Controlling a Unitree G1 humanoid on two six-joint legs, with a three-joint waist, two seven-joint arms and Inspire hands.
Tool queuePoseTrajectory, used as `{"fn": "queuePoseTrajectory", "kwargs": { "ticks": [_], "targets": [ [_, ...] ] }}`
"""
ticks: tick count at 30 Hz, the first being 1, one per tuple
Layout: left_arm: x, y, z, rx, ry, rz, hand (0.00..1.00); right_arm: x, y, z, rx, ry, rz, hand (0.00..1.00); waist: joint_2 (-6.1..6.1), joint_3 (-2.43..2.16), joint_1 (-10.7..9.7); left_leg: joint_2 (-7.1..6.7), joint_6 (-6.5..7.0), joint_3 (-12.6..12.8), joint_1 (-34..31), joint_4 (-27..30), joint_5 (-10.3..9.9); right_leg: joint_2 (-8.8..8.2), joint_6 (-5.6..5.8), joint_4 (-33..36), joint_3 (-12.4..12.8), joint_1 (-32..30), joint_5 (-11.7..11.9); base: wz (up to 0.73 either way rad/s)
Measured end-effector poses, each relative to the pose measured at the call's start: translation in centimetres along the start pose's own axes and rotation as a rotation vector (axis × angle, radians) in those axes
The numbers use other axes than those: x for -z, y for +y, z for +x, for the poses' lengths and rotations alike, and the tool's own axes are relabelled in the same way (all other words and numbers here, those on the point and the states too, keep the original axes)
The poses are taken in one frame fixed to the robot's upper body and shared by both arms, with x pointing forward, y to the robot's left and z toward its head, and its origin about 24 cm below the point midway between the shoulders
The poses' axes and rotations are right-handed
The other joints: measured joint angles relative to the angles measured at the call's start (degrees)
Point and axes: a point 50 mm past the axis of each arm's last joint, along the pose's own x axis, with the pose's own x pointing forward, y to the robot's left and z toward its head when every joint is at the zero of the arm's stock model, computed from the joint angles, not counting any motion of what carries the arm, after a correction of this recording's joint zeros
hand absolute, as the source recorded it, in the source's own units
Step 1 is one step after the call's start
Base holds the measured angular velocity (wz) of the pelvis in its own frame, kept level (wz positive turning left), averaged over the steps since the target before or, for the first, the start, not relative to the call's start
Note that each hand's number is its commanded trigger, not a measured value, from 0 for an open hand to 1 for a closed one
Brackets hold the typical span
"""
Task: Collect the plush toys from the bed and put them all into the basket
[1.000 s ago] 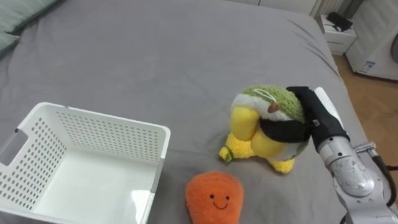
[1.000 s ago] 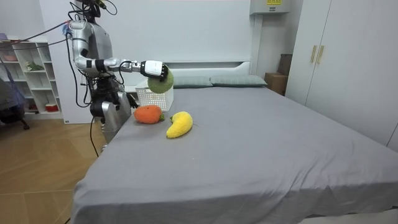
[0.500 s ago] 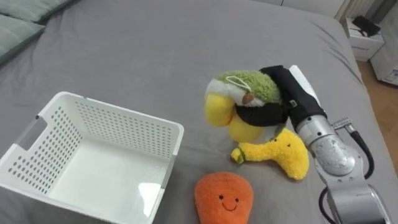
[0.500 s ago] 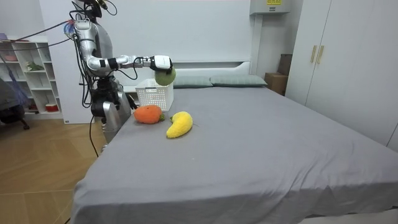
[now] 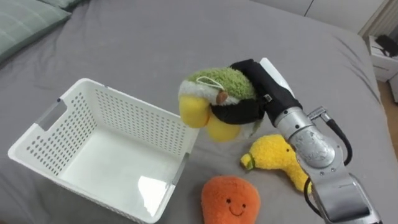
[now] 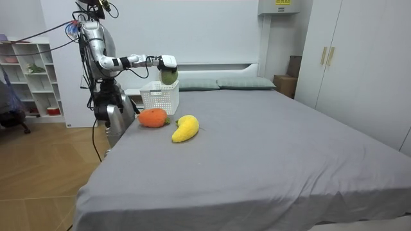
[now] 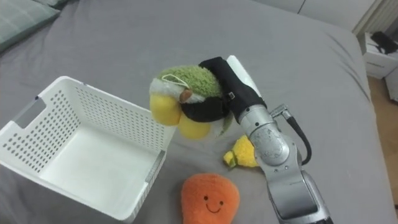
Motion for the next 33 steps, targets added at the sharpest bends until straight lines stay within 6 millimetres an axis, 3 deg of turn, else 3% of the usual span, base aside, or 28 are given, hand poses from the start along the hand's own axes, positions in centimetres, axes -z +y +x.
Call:
{"fn": "queuePoseTrajectory", "kwargs": {
  "ticks": [7,14,15,16,17,22,33],
  "targets": [
    [0.0,0.5,0.2,-0.006,-0.006,0.005,0.00,-0.5,0.2,0.4,-0.002,-0.020,-0.011,1.00,-1.01,0.25,1.1,-0.40,0.09,-1.4,-0.7,0.1,0.4,-0.16,0.01,-0.1,-2.0,-0.1,0.0,0.11],
    [-0.1,1.0,0.4,-0.009,-0.019,0.004,0.00,0.4,1.0,0.6,-0.030,0.023,-0.007,1.00,-1.80,0.33,3.4,-0.78,0.31,-2.3,-0.9,0.2,0.7,-0.51,0.10,0.0,-2.9,0.1,0.0,0.07],
    [0.0,1.1,0.3,-0.011,-0.017,0.004,0.00,0.4,1.2,0.6,-0.040,0.025,-0.014,0.73,-1.89,0.29,3.9,-0.80,0.31,-2.4,-0.9,0.2,0.7,-0.52,0.11,0.0,-3.0,0.1,0.0,0.09],
    [0.2,1.1,0.3,-0.009,-0.012,0.005,0.00,0.4,1.5,0.7,-0.054,0.024,-0.022,0.63,-1.91,0.28,4.0,-0.88,0.32,-2.9,-0.9,0.3,0.7,-0.56,0.11,0.0,-3.5,0.3,0.0,0.12],
    [0.2,1.1,0.3,-0.009,-0.009,0.006,0.00,0.4,1.7,0.7,-0.064,0.023,-0.023,0.01,-1.89,0.30,4.1,-0.90,0.32,-3.0,-0.9,0.3,0.7,-0.57,0.12,0.0,-3.7,0.3,0.0,0.13],
    [0.8,1.0,0.2,-0.009,0.004,0.023,0.00,0.9,2.9,0.9,-0.114,0.054,-0.063,0.00,-1.77,0.41,5.0,-1.04,0.31,-3.7,-1.7,0.9,0.7,-0.60,0.12,-0.1,-4.4,0.1,0.0,0.09],
    [1.1,1.0,0.1,-0.015,0.003,0.053,0.00,0.7,3.3,1.0,-0.126,0.051,-0.064,0.00,-1.22,0.79,5.4,-1.61,0.33,-5.6,-2.3,1.1,1.3,-0.92,0.15,-0.1,-6.1,0.3,0.0,0.09]
  ]
}}
